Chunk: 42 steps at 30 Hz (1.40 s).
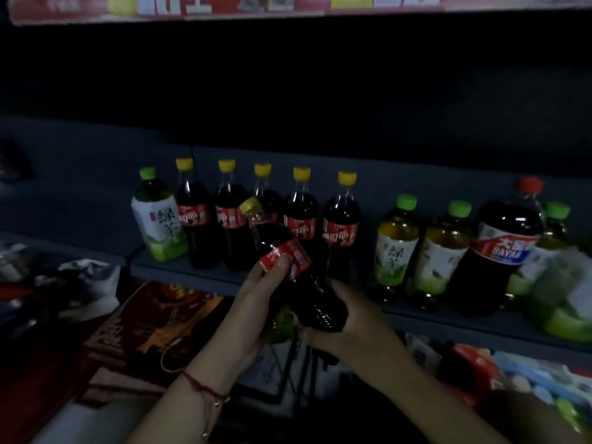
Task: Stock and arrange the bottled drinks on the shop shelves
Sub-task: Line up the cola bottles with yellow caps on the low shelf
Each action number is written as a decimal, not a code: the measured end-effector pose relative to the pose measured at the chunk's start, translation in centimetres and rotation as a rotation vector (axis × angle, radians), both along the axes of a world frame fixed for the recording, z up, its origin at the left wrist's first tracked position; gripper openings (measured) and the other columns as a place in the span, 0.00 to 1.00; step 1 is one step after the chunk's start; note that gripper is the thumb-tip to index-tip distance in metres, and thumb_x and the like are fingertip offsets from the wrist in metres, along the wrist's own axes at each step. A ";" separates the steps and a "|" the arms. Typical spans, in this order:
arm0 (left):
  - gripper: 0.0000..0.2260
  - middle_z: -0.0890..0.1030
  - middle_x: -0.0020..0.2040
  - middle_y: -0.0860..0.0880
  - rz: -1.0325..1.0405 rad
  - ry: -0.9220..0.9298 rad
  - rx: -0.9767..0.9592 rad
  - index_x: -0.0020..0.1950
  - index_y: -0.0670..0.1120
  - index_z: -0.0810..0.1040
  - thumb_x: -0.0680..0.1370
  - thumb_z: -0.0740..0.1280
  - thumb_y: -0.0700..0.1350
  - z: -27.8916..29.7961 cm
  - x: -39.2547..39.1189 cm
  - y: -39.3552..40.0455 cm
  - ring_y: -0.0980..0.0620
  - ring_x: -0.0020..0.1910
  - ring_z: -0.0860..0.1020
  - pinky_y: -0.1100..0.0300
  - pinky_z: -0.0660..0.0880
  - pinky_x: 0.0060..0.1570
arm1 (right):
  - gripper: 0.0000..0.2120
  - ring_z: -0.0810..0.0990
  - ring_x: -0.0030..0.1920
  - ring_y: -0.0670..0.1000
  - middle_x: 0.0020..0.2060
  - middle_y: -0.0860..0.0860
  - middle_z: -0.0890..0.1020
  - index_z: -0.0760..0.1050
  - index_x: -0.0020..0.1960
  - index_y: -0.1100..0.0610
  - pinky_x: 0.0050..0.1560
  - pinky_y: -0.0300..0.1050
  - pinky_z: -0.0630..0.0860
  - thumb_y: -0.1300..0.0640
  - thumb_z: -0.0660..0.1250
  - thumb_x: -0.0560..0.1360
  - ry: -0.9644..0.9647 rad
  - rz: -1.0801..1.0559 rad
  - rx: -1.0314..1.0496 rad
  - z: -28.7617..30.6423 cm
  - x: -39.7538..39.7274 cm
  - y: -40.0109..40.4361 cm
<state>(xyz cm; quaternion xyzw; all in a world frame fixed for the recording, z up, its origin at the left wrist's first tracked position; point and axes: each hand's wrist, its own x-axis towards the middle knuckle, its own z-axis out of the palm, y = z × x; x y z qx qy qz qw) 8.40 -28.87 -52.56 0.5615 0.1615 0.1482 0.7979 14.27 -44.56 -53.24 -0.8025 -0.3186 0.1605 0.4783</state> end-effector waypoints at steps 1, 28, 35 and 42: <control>0.27 0.82 0.63 0.45 0.003 0.015 0.007 0.70 0.47 0.74 0.74 0.72 0.57 -1.1 -0.1 0.1 0.45 0.61 0.80 0.48 0.75 0.62 | 0.29 0.76 0.50 0.29 0.48 0.29 0.78 0.65 0.53 0.27 0.46 0.26 0.73 0.53 0.78 0.67 -0.013 -0.002 -0.018 -1.0 0.2 -0.3; 0.13 0.80 0.56 0.68 -0.154 -0.125 0.714 0.64 0.59 0.75 0.81 0.57 0.55 1.0 4.8 -7.7 0.72 0.58 0.75 0.75 0.71 0.55 | 0.30 0.78 0.53 0.32 0.52 0.32 0.80 0.70 0.61 0.37 0.51 0.33 0.74 0.46 0.79 0.64 0.130 -0.335 0.196 -6.1 2.8 -8.6; 0.36 0.73 0.68 0.44 0.110 -0.284 1.768 0.79 0.46 0.60 0.76 0.69 0.60 3.0 13.3 -8.3 0.45 0.67 0.70 0.53 0.68 0.65 | 0.27 0.77 0.46 0.27 0.45 0.29 0.80 0.71 0.52 0.35 0.46 0.29 0.71 0.54 0.81 0.64 0.190 -0.485 0.334 -6.2 3.8 -11.7; 0.52 0.71 0.69 0.41 0.193 -0.055 1.991 0.80 0.43 0.53 0.68 0.71 0.69 2.4 17.0 -9.5 0.41 0.64 0.70 0.47 0.65 0.63 | 0.27 0.78 0.47 0.35 0.50 0.38 0.81 0.72 0.59 0.43 0.42 0.30 0.71 0.56 0.80 0.65 0.236 -0.543 0.392 -6.2 3.9 -13.6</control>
